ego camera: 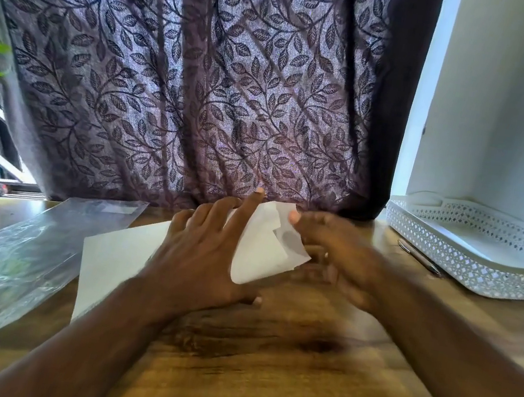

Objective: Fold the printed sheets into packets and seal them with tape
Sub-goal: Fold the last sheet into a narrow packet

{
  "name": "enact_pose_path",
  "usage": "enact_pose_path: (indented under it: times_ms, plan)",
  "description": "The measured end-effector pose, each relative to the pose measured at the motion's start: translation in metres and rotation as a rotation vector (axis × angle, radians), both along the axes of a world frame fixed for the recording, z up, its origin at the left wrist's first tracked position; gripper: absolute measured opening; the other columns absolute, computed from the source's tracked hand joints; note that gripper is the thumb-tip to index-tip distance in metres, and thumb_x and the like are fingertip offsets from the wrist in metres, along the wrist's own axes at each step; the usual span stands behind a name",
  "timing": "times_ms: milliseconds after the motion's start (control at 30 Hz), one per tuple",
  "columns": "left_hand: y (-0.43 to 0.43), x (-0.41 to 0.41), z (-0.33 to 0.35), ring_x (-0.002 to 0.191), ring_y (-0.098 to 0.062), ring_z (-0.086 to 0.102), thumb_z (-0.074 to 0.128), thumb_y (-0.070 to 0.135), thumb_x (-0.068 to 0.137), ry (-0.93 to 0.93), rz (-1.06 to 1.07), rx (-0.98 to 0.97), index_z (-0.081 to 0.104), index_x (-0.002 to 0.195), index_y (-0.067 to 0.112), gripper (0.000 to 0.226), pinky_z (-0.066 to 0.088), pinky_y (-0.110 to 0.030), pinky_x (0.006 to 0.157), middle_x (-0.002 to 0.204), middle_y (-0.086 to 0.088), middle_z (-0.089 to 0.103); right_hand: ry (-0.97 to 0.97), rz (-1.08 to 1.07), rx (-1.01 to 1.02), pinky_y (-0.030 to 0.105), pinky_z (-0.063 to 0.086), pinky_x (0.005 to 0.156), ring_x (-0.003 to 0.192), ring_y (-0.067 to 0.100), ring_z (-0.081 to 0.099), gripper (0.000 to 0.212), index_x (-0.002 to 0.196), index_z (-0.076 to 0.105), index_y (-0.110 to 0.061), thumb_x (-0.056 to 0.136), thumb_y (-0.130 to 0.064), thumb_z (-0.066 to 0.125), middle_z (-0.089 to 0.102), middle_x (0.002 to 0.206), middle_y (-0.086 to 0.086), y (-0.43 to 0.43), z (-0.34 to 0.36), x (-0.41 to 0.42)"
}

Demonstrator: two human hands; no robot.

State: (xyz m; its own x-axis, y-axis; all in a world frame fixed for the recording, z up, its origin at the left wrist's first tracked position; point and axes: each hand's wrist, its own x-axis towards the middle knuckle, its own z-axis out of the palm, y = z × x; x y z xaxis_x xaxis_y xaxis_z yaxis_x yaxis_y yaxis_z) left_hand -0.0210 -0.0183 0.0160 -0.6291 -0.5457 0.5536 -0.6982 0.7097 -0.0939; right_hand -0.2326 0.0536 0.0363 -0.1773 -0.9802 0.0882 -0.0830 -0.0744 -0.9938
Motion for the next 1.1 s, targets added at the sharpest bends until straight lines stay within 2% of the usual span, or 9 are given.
enact_pose_path:
  times_ms: [167,267,400,467,567,667,767,933,1100]
  plan:
    - [0.001,0.000,-0.001,0.138,-0.024,0.030,0.035,0.107,0.047,-0.020,0.021,0.044,-0.020,0.155,0.035,0.141,0.029,-0.049,0.111,0.157,0.004,0.020,-0.068,0.068,0.027,0.053,0.062,0.079,0.098,0.032,0.074,0.045,0.118,0.063,-0.013,0.079,0.005,0.079,0.076,0.108,0.011,-0.004,-0.009,0.017]
    - [-0.004,0.002,0.000,0.145,-0.025,0.023,0.031,0.104,0.055,-0.021,0.027,0.144,-0.025,0.151,0.041,0.128,0.023,-0.052,0.116,0.162,0.005,0.011,-0.046,-0.015,0.015,0.051,0.062,0.080,0.094,0.031,0.074,0.049,0.116,0.060,-0.011,0.078,0.017,0.072,0.075,0.104,0.014,-0.008,-0.010,0.013]
    - [-0.016,0.009,0.004,0.136,-0.027,0.044,0.049,0.086,0.075,0.131,0.056,0.385,-0.006,0.156,0.040,0.108,0.040,-0.047,0.109,0.157,-0.001,0.036,-0.048,-0.108,-0.018,0.047,0.063,0.078,0.094,0.030,0.073,0.046,0.117,0.060,-0.008,0.079,0.017,0.069,0.074,0.105,0.016,-0.013,-0.009,0.003]
    - [-0.023,0.014,0.005,0.113,-0.020,0.060,0.061,0.069,0.082,0.243,0.080,0.466,0.022,0.155,0.034,0.090,0.049,-0.037,0.094,0.130,0.003,0.061,-0.070,-0.182,-0.053,0.047,0.061,0.080,0.089,0.029,0.073,0.040,0.113,0.062,-0.006,0.080,0.016,0.066,0.074,0.102,0.017,-0.017,-0.008,-0.005]
    - [-0.024,0.012,0.001,0.083,-0.010,0.065,0.070,0.054,0.082,0.374,0.052,0.528,0.051,0.137,0.033,0.062,0.054,-0.035,0.076,0.090,0.010,0.068,-0.093,-0.276,-0.100,0.044,0.061,0.086,0.091,0.029,0.073,0.027,0.104,0.065,-0.005,0.082,0.012,0.067,0.075,0.100,0.017,-0.022,-0.012,-0.018]
    - [-0.012,0.002,-0.001,0.084,-0.024,0.075,0.070,0.016,0.092,0.635,-0.215,0.961,0.066,0.119,0.018,0.027,0.061,-0.045,0.081,0.093,-0.004,0.078,-0.172,-0.259,-0.107,0.039,0.060,0.083,0.091,0.026,0.073,0.019,0.104,0.067,-0.001,0.087,0.009,0.066,0.076,0.098,0.016,-0.026,-0.015,-0.025]
    - [0.000,-0.006,0.001,0.095,-0.031,0.074,0.065,0.013,0.095,0.671,-0.308,1.150,0.070,0.113,0.010,0.019,0.059,-0.046,0.087,0.104,-0.009,0.077,-0.169,-0.192,-0.088,0.041,0.059,0.087,0.094,0.028,0.073,0.020,0.109,0.069,0.002,0.090,0.004,0.065,0.076,0.104,0.018,-0.027,-0.019,-0.025]
    - [-0.001,-0.013,-0.002,0.102,-0.040,0.070,0.063,0.017,0.097,0.950,-0.252,1.242,0.064,0.120,0.006,0.026,0.055,-0.058,0.092,0.107,-0.015,0.075,-0.095,-0.030,-0.061,0.031,0.061,0.070,0.087,0.022,0.076,0.019,0.109,0.071,-0.002,0.093,0.002,0.062,0.078,0.102,0.013,-0.021,-0.020,-0.010]
    - [-0.010,-0.009,-0.002,0.098,-0.039,0.072,0.068,0.005,0.091,1.047,-0.210,1.164,0.064,0.117,0.006,0.026,0.058,-0.055,0.087,0.105,-0.014,0.076,-0.054,0.073,-0.032,0.041,0.061,0.088,0.103,0.030,0.073,0.025,0.117,0.070,-0.004,0.093,0.000,0.064,0.076,0.110,0.014,-0.020,-0.023,0.001]
